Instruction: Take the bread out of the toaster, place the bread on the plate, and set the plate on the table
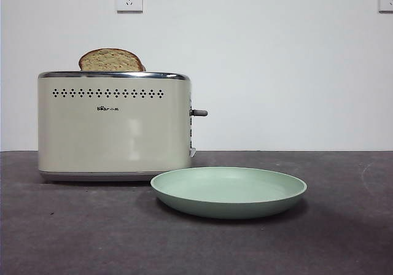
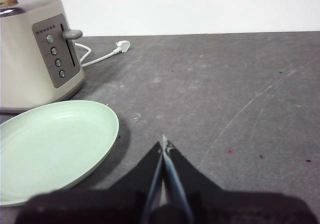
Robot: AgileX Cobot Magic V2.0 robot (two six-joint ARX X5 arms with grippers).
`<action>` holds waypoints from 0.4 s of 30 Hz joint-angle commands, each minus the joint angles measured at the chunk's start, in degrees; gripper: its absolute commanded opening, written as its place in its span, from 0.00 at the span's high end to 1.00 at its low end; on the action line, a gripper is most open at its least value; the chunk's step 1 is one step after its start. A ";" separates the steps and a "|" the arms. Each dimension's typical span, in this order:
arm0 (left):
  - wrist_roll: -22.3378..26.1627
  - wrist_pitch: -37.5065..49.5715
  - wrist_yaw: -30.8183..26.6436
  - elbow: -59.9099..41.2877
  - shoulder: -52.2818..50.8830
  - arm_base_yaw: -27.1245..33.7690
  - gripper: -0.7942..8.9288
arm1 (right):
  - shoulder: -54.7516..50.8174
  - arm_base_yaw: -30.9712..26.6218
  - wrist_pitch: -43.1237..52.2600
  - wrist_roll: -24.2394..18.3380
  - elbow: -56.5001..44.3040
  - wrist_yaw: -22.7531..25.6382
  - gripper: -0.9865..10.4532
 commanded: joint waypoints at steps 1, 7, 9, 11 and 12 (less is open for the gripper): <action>-1.14 1.42 1.25 -0.72 -0.15 0.15 0.92 | -0.13 0.00 0.35 0.44 -0.76 0.04 0.91; -5.40 1.75 1.73 2.43 -0.15 0.04 0.93 | -0.13 0.00 0.83 9.88 1.29 0.11 0.92; -6.05 0.68 3.15 4.63 -0.11 0.04 0.93 | -0.04 0.00 0.81 12.44 2.75 0.11 0.92; -8.52 -0.33 4.55 7.21 0.00 0.04 0.92 | 0.72 0.00 0.74 15.13 4.66 0.09 0.92; -9.66 -0.76 4.61 8.39 0.15 0.04 0.92 | 1.27 0.00 0.70 15.91 5.60 0.09 0.92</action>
